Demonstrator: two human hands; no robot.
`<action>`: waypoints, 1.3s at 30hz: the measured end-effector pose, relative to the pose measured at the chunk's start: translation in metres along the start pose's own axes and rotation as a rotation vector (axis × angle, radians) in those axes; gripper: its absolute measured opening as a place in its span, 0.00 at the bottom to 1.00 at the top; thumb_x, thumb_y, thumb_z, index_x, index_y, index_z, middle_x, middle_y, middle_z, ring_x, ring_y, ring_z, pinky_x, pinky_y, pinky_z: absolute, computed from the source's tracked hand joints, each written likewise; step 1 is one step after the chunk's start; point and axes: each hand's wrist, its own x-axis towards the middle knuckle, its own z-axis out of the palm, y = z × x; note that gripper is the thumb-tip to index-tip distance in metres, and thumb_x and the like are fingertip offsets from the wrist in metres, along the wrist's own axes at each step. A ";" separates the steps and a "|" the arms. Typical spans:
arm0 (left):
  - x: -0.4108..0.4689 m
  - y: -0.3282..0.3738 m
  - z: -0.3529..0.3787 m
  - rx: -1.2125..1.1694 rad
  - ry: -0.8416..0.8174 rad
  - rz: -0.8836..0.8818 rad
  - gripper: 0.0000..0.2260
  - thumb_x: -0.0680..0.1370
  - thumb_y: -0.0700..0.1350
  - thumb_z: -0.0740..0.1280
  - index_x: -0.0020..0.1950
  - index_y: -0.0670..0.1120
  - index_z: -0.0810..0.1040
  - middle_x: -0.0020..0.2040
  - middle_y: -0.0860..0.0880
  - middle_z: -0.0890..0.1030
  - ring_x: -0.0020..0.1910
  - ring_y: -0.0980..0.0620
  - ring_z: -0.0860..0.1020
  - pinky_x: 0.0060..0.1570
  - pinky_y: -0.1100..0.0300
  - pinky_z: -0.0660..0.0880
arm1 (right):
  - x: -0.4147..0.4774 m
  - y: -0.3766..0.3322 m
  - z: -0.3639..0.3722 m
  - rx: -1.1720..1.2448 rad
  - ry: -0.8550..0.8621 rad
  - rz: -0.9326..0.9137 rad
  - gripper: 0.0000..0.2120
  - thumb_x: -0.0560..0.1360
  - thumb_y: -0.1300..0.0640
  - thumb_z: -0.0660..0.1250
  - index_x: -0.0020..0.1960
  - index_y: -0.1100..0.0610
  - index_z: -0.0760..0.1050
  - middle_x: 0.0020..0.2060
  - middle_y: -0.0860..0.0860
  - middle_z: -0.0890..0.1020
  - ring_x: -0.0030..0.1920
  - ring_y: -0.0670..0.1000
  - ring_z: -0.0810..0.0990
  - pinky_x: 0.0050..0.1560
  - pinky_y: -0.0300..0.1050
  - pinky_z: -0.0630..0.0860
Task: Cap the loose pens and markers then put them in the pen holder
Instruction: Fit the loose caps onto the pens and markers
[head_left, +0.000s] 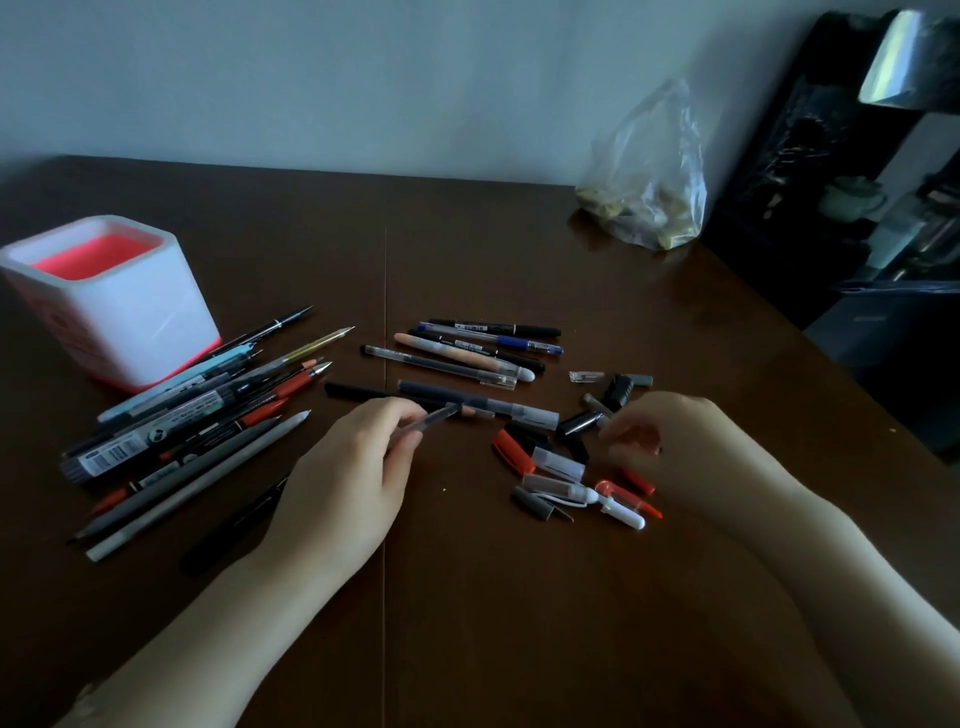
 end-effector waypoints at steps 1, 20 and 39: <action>0.000 0.001 0.000 0.004 0.000 0.012 0.11 0.74 0.39 0.66 0.56 0.45 0.77 0.46 0.52 0.79 0.38 0.61 0.73 0.37 0.74 0.64 | 0.006 0.003 0.001 0.009 0.071 0.008 0.09 0.75 0.56 0.63 0.53 0.48 0.78 0.46 0.43 0.77 0.45 0.43 0.74 0.45 0.37 0.73; 0.000 -0.003 0.000 -0.074 0.046 0.064 0.11 0.74 0.44 0.63 0.54 0.45 0.78 0.45 0.52 0.81 0.43 0.60 0.78 0.38 0.74 0.70 | 0.052 -0.041 0.013 0.539 0.185 -0.109 0.10 0.76 0.58 0.62 0.56 0.52 0.76 0.37 0.47 0.80 0.31 0.41 0.76 0.29 0.29 0.71; 0.000 -0.002 -0.001 -0.126 0.067 0.091 0.11 0.74 0.47 0.62 0.53 0.46 0.79 0.46 0.53 0.81 0.44 0.62 0.77 0.49 0.74 0.72 | 0.018 -0.070 0.036 1.365 0.121 0.054 0.07 0.71 0.64 0.65 0.47 0.56 0.79 0.38 0.48 0.86 0.42 0.47 0.84 0.43 0.38 0.81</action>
